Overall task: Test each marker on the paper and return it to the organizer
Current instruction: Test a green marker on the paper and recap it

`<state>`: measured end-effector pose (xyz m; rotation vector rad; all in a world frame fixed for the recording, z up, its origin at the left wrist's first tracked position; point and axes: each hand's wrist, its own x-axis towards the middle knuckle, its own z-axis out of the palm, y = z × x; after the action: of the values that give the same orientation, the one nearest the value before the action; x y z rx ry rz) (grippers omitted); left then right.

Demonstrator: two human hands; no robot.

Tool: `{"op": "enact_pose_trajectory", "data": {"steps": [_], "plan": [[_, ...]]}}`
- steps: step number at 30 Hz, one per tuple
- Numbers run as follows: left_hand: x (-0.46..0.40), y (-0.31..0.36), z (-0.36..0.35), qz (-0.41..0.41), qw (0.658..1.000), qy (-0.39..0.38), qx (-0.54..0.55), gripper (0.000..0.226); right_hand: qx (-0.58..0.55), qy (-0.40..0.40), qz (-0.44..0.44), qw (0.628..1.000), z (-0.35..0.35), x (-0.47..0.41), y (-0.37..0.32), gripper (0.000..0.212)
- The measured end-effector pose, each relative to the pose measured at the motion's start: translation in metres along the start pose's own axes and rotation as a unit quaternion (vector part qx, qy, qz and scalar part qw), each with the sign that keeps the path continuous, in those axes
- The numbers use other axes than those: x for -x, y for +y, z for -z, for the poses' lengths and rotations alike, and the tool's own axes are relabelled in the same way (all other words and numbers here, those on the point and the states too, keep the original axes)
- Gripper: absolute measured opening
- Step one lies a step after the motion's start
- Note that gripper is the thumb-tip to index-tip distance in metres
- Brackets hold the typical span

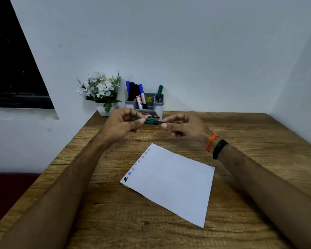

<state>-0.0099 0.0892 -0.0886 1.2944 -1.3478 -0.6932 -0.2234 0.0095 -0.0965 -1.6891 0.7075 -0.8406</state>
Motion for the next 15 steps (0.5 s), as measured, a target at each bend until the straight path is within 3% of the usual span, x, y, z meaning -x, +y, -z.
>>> {"op": "enact_pose_trajectory", "data": {"steps": [4, 7, 13, 15], "plan": [[0.001, -0.001, -0.002, 0.01, 0.995, -0.069, -0.068, 0.017, -0.026, 0.016, 0.014, 0.999, -0.004, 0.0, 0.008, 0.008], [0.002, 0.002, -0.008, -0.026, 0.981, -0.117, -0.154, 0.016, -0.017, 0.002, 0.016, 1.0, -0.011, 0.001, 0.009, 0.015], [0.003, 0.001, -0.016, -0.07, 0.962, -0.131, -0.229, 0.023, -0.112, 0.005, 0.002, 0.994, -0.022, 0.0, 0.013, 0.005], [0.004, 0.0, -0.019, -0.077, 0.958, -0.136, -0.24, 0.02, -0.114, -0.012, -0.004, 0.993, -0.028, 0.0, 0.012, 0.013]]}}
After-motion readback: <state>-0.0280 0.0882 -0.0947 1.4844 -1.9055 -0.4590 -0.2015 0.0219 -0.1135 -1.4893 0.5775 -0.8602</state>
